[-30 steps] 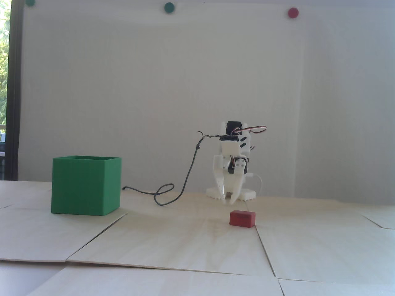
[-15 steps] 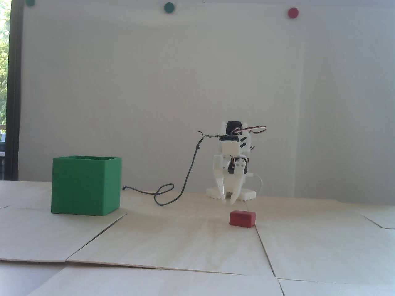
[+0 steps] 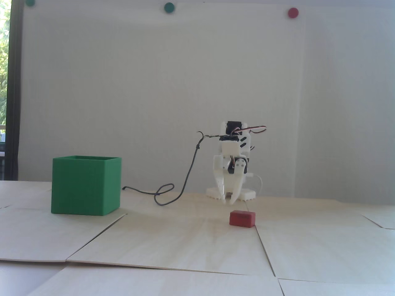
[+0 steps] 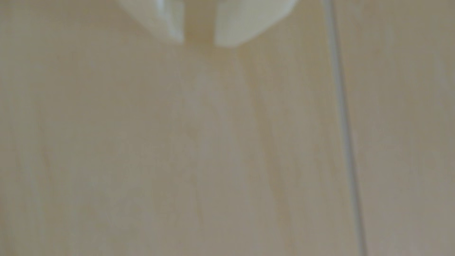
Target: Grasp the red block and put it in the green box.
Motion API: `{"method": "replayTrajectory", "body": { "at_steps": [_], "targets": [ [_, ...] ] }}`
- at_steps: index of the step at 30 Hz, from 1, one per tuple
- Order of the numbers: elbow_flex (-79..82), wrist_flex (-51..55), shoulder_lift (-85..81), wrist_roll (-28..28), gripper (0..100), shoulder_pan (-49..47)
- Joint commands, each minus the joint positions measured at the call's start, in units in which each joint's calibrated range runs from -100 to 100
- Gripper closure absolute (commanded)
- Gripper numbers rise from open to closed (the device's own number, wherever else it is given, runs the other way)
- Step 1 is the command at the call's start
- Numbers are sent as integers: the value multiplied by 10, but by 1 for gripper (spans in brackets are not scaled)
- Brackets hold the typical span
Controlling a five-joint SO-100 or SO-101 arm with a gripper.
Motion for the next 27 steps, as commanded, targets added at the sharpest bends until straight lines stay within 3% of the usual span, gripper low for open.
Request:
{"method": "replayTrajectory", "body": {
  "at_steps": [1, 7, 14, 16, 22, 27],
  "targets": [
    [4, 21, -11, -2, 97, 3],
    [4, 20, -11, 0, 97, -2],
    [3, 17, -12, -2, 97, -75],
    [3, -20, -12, -3, 96, -76],
    [2, -277, -4, -3, 93, -7],
    [-54, -258, 4, -21, 93, -3]
  ]
}}
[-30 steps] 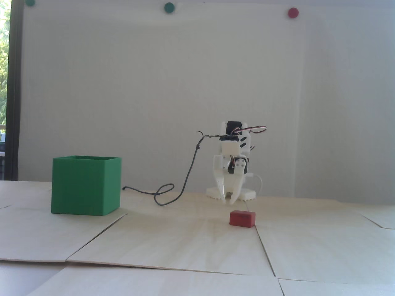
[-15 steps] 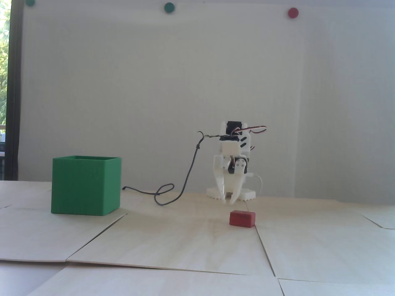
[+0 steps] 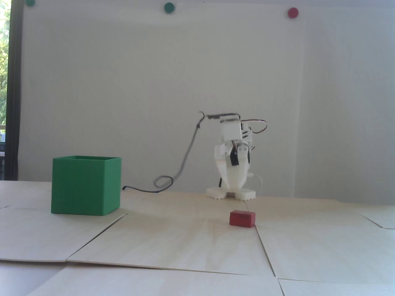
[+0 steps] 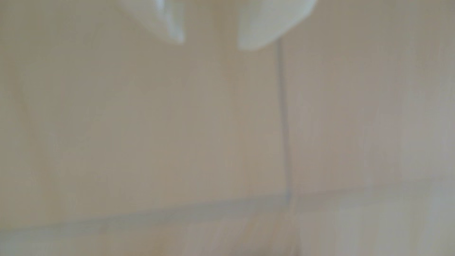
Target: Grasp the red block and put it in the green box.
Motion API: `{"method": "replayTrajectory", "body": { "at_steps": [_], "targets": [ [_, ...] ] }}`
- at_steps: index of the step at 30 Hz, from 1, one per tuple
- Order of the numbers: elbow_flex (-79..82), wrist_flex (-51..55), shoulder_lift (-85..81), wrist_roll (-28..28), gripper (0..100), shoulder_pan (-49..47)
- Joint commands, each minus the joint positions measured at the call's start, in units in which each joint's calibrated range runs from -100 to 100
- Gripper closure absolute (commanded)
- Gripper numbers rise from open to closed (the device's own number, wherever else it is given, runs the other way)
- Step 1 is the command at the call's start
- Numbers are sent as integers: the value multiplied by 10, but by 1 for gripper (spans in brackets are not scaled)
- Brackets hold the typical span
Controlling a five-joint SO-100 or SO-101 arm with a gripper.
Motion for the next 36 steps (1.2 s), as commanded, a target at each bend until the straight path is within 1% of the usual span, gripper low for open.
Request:
{"method": "replayTrajectory", "body": {
  "at_steps": [1, 4, 5, 7, 9, 10, 15, 16, 20, 25, 30, 36],
  "targets": [
    [-80, 8, 14, -32, 93, 0],
    [-170, 30, 78, -58, 93, -37],
    [-232, 29, 152, -72, 93, -51],
    [-310, 20, 248, -86, 93, -55],
    [-418, 14, 373, -101, 93, -50],
    [-534, 18, 503, -110, 92, -47],
    [-783, 19, 773, -135, 92, -23],
    [-860, 19, 855, -140, 92, -15],
    [-992, 25, 995, -144, 92, -1],
    [-1140, 101, 1134, -144, 92, 6],
    [-1242, 164, 1226, -142, 92, 3],
    [-1301, 175, 1285, -139, 92, -5]
  ]
}}
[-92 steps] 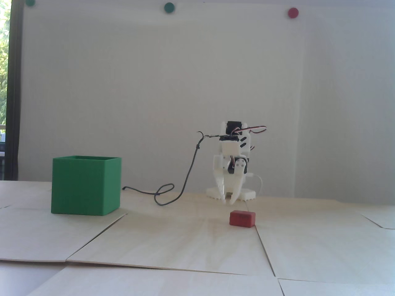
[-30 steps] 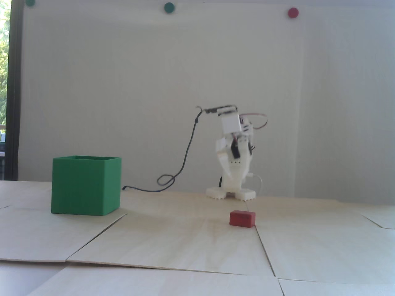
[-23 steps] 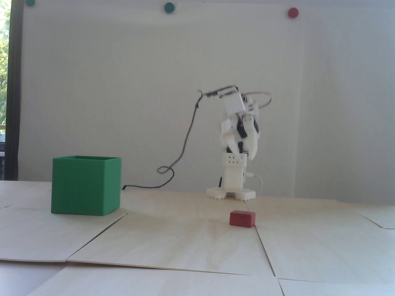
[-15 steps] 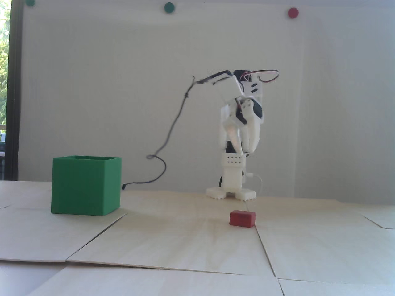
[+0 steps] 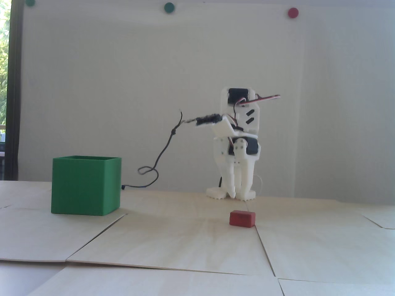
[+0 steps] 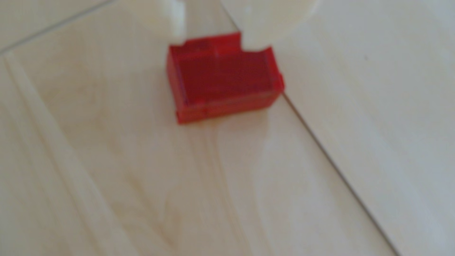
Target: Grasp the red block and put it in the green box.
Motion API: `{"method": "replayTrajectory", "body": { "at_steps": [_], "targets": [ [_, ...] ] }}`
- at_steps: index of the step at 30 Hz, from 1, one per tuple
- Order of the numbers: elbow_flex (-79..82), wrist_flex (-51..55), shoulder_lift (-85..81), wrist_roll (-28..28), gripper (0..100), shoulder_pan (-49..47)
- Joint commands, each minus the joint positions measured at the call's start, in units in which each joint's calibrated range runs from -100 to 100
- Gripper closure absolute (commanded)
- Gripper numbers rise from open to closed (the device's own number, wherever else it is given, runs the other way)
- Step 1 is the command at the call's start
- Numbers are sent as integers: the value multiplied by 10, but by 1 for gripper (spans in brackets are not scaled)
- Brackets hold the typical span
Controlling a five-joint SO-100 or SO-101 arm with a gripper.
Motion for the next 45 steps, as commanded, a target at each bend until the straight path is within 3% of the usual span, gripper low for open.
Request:
{"method": "replayTrajectory", "body": {
  "at_steps": [1, 9, 14, 18, 23, 32, 39, 45],
  "targets": [
    [-79, 9, 9, 2, 92, -10],
    [-77, 11, 25, 2, 91, -39],
    [-76, 17, 24, 2, 73, -53],
    [-80, 30, 23, 3, 65, -53],
    [-75, 44, 24, 7, 64, -46],
    [-81, 226, 17, 4, 64, -45],
    [-81, 220, 17, 3, 64, -29],
    [-81, 109, 25, 2, 64, -28]
  ]
}}
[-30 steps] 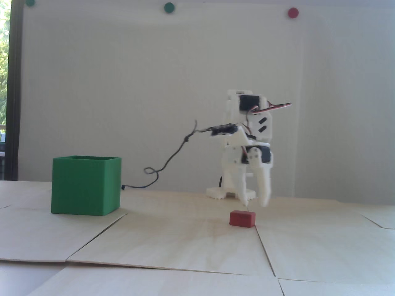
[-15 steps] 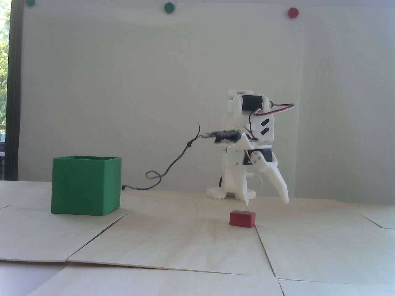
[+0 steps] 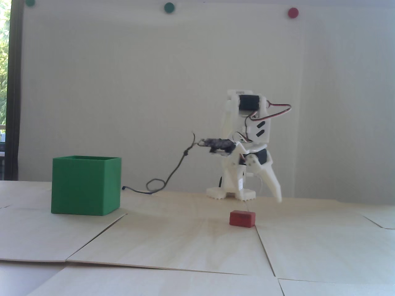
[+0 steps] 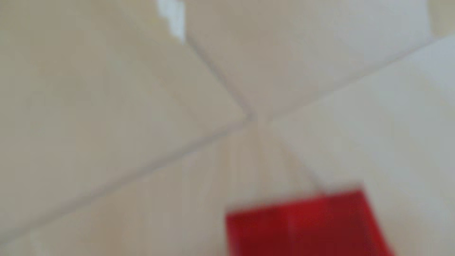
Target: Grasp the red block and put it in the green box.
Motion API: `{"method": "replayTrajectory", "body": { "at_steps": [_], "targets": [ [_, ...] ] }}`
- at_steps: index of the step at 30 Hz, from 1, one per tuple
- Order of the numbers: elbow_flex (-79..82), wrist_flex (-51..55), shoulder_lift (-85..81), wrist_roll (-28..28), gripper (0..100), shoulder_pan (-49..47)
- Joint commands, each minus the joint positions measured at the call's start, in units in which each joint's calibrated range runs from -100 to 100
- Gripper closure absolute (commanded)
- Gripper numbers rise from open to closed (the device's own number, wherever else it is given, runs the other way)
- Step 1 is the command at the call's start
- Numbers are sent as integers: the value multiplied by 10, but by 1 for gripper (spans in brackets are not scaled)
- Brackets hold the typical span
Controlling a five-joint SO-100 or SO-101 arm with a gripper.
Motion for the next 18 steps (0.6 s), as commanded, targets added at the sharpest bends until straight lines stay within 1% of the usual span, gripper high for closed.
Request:
{"method": "replayTrajectory", "body": {
  "at_steps": [1, 7, 11, 16, 18],
  "targets": [
    [-50, -85, -16, 0, 64, 3],
    [-48, -143, -15, 0, 64, 3],
    [-44, -145, -13, 0, 64, 3],
    [-59, -145, 26, -1, 64, 3],
    [-89, -145, 46, -16, 64, 3]
  ]
}}
